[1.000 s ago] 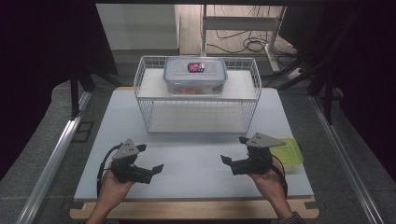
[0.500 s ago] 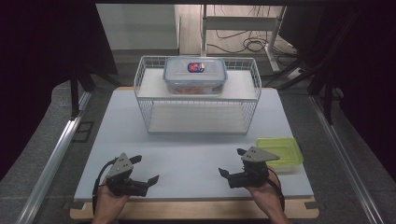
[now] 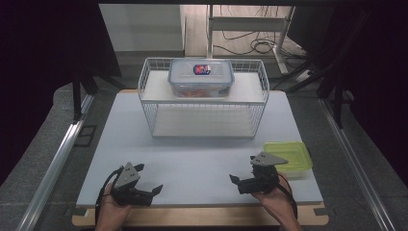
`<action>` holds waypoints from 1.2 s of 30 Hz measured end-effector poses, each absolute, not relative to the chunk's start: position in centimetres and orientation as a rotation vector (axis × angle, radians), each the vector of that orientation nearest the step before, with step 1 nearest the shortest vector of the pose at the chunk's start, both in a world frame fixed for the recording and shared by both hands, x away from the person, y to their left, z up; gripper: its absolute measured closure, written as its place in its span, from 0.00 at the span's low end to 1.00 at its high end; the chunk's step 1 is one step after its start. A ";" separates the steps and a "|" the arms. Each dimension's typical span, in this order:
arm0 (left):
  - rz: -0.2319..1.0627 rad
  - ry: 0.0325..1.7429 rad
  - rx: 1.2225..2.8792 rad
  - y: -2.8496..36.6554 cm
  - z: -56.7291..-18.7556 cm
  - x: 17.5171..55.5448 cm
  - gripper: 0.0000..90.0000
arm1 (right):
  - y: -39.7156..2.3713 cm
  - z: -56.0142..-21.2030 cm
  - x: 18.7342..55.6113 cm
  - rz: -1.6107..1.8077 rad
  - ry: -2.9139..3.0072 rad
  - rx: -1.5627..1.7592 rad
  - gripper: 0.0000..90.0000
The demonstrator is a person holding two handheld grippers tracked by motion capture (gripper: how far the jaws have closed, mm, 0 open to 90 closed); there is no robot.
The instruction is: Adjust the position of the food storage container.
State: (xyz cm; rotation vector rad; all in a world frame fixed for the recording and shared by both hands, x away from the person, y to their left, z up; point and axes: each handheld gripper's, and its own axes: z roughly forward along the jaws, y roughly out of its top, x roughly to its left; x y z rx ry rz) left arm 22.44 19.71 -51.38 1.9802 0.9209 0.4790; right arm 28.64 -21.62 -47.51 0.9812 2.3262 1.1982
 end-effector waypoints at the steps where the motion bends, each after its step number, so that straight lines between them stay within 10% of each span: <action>1: 0.478 0.922 1.982 19.7 -51.4 22.5 0.03 | -21.9 -47.4 28.7 1.194 2.312 0.996 0.00; 6: 0.472 0.920 1.992 19.7 -51.6 22.5 0.04 | -23.7 -46.5 29.3 1.153 2.261 1.046 0.01; 27: 0.473 0.918 2.014 19.5 -52.0 22.8 0.04 | -36.5 -45.8 31.4 0.961 1.988 1.363 0.83; 36: 0.465 0.923 2.014 19.5 -52.2 22.9 0.04 | -39.9 -46.1 31.9 0.908 1.898 1.447 0.99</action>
